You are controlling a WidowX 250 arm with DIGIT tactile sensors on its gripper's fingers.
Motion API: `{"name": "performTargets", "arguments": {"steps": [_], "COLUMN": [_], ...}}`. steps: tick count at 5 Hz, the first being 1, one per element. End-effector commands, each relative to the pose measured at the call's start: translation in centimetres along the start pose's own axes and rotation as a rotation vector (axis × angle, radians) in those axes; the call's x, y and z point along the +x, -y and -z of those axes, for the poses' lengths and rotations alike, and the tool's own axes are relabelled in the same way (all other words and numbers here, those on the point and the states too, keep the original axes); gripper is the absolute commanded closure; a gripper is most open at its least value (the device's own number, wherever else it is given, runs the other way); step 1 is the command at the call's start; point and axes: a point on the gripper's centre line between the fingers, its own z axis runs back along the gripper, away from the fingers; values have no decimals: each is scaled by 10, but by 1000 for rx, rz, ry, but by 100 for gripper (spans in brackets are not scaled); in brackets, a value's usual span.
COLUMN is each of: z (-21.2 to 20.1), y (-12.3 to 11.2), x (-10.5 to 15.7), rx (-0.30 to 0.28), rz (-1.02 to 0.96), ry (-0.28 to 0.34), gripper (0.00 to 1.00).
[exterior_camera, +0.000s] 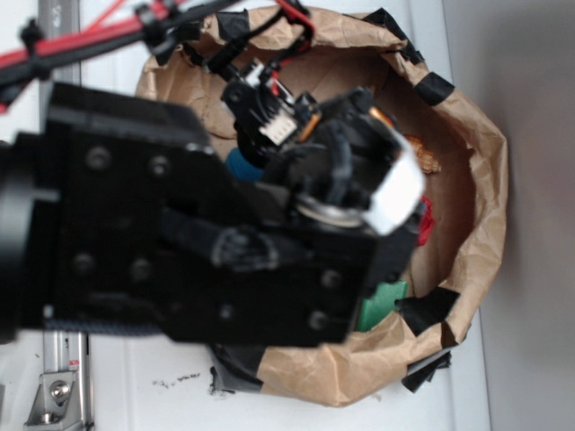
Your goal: Grab the black box.
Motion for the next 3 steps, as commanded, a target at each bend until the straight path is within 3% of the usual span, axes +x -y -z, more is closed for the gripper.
{"name": "performTargets", "arguments": {"steps": [1, 2, 3], "z": [-8, -4, -1], "y": [-15, -15, -8], "x": [4, 14, 21], "rx": [-235, -308, -292], "rz": [176, 179, 181], "ry": [-108, -157, -182], "gripper": [100, 100, 100]}}
